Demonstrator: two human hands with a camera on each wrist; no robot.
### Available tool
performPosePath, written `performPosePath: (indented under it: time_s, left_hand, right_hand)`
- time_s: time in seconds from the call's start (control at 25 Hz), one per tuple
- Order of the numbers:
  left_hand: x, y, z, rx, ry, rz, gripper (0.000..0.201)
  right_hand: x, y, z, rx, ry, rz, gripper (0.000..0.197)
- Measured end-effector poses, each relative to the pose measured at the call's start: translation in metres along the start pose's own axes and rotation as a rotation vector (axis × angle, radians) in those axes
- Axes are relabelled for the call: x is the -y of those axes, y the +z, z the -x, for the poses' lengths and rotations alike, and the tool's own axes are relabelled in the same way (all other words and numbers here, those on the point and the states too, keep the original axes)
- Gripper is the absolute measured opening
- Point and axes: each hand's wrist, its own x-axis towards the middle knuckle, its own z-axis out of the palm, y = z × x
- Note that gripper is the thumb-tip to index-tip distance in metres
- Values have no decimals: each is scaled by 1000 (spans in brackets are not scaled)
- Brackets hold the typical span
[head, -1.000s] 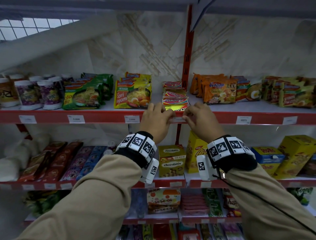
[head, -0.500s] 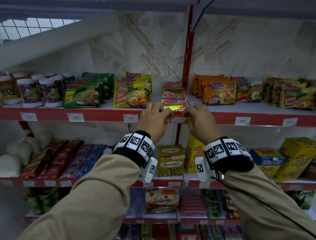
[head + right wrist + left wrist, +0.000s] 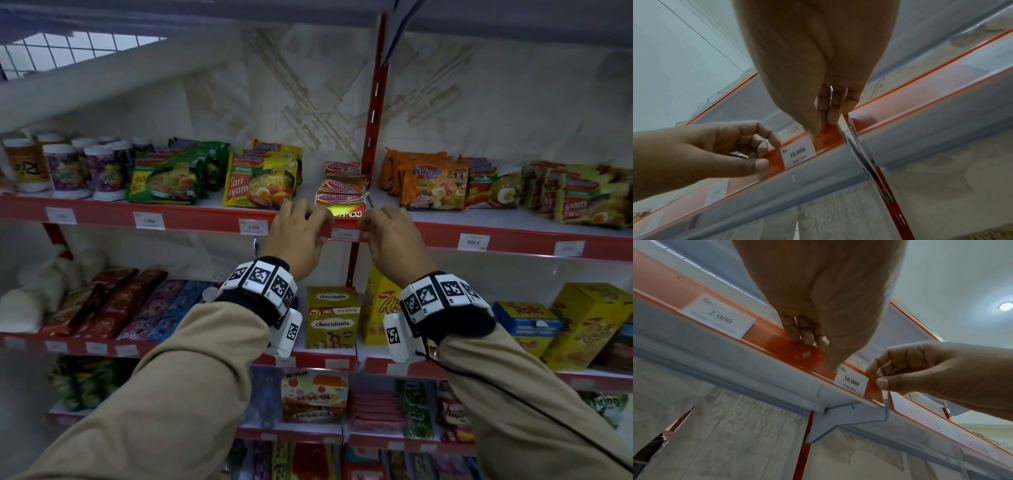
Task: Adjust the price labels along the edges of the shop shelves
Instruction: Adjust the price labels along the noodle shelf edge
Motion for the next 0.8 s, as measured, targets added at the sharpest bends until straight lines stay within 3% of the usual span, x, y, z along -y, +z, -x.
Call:
performPosePath:
  time_s: [0.2,0.44,0.8]
  left_hand:
    - [-6,-4,8,-57,-2,-26,30]
    - [-6,-10,10,17,17,-54,46]
    - [-30,-6,5,77,22,-147,50]
  right_hand:
    - [-9,-1,8,-37,-7,88,26]
    - [-6,-2,18,-104,36,102,31]
    - [-25,-12,33,-96,152,127,20]
